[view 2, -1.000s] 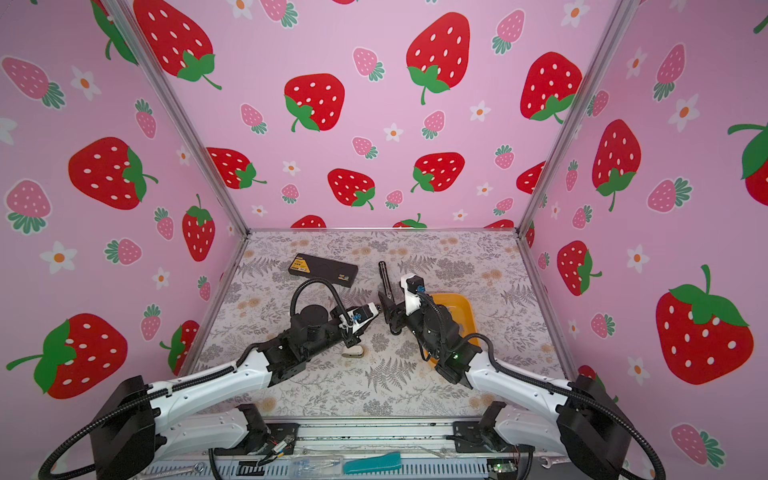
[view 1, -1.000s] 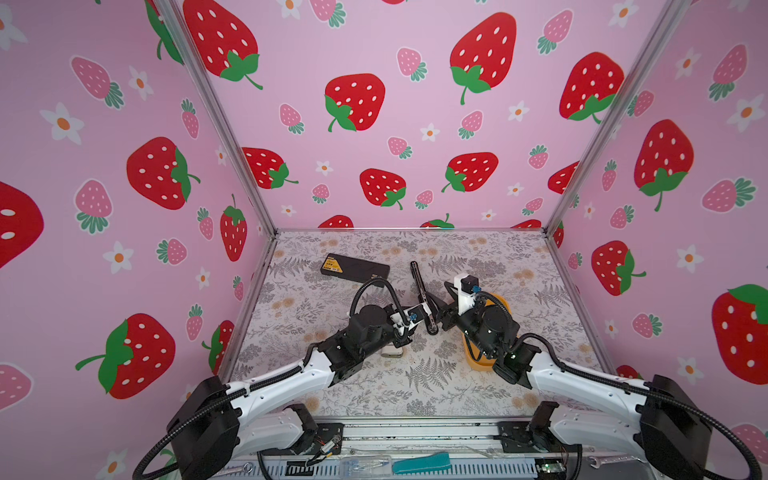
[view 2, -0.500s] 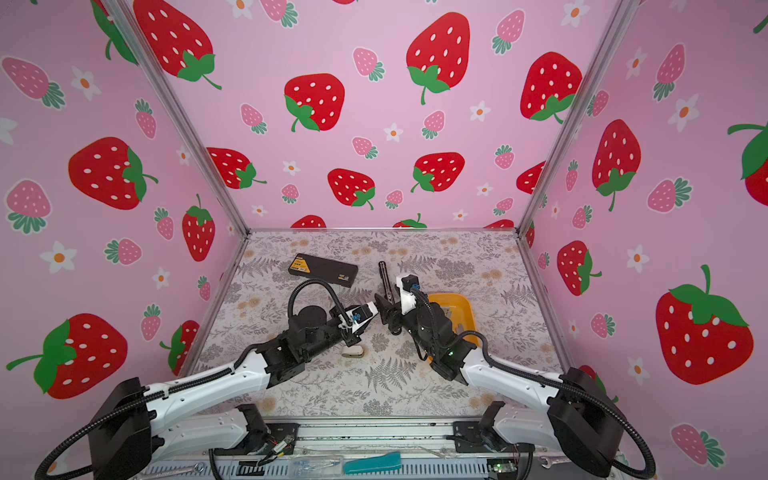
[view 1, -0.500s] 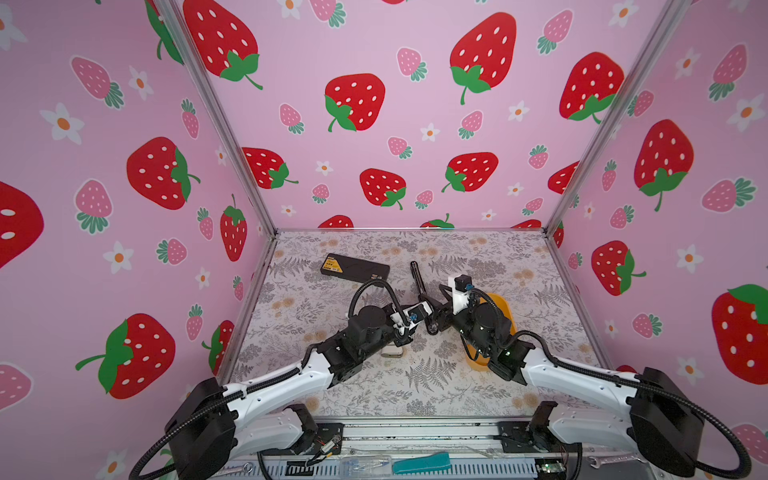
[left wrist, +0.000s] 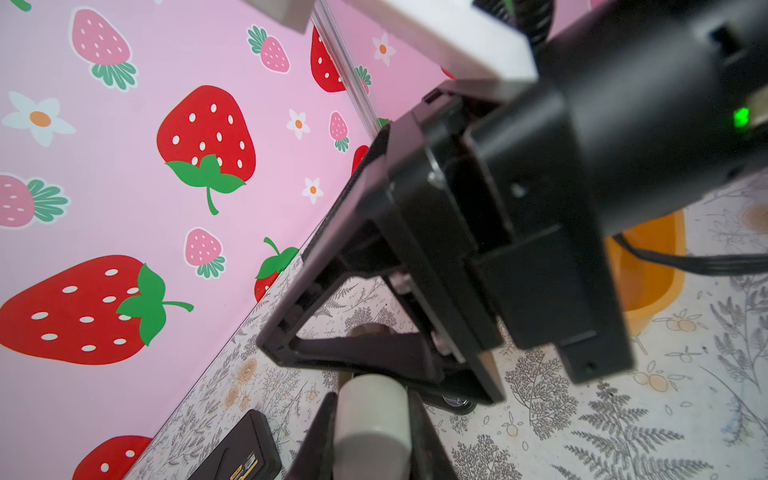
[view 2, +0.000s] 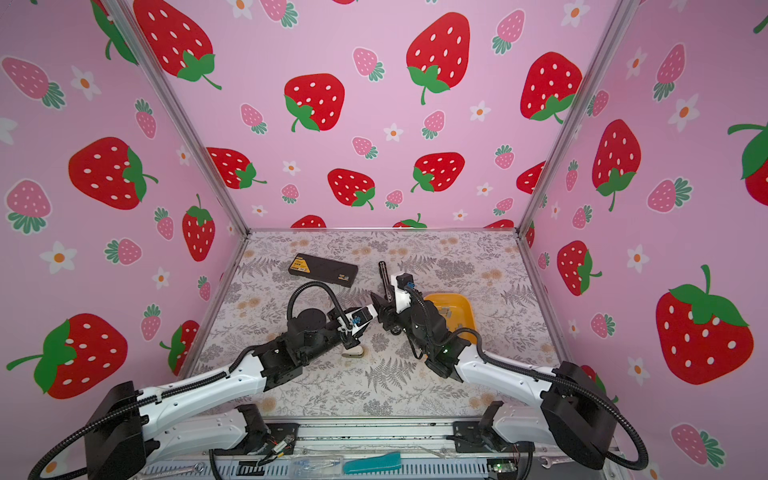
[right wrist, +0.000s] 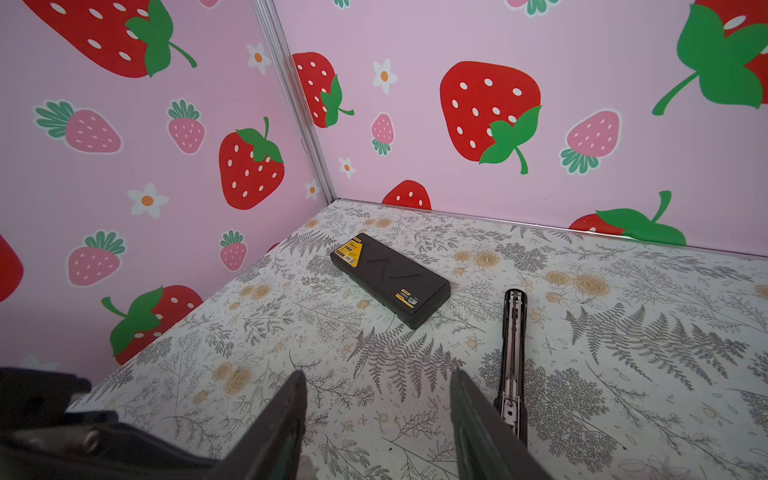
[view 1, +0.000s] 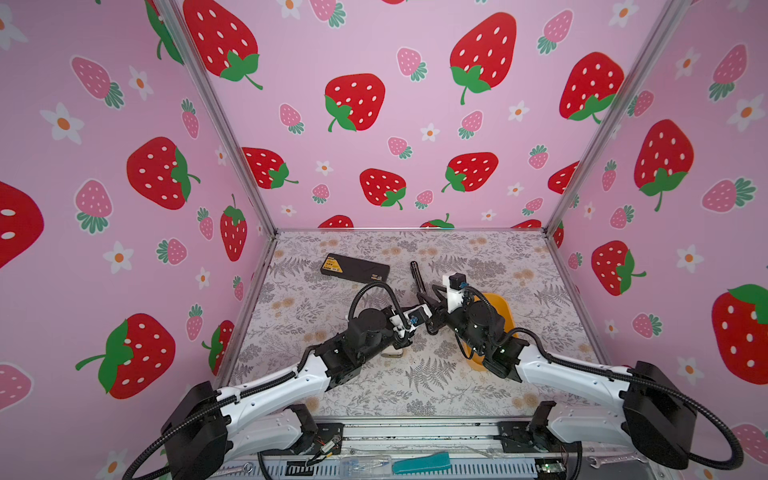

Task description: Load the staples into the stapler

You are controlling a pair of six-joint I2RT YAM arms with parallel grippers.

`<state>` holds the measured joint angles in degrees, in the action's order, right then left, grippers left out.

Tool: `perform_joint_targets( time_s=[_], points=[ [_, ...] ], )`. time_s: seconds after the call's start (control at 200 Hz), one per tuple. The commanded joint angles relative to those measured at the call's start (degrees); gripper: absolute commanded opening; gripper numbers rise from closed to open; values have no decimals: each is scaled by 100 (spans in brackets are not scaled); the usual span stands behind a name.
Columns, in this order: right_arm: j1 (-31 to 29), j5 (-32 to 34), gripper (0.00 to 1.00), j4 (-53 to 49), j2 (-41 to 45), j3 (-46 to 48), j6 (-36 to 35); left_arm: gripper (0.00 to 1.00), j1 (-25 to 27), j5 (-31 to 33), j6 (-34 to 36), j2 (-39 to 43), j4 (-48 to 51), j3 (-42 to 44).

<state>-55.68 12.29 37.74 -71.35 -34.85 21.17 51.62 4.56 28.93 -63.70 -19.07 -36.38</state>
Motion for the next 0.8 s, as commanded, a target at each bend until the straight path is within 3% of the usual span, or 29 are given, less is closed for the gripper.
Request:
perform_joint_targets(
  time_s=[0.0, 0.475, 0.79],
  points=[
    [49, 308, 56, 45, -92, 242, -33, 0, 42, 9, 19, 256, -433, -268],
    [46, 703, 48, 626, -185, 745, -245, 0, -40, -323, -345, 384, -251, -400],
    [47, 418, 46, 1263, -254, 1022, -369, 0, -270, -951, -540, 188, 145, -676]
  ],
)
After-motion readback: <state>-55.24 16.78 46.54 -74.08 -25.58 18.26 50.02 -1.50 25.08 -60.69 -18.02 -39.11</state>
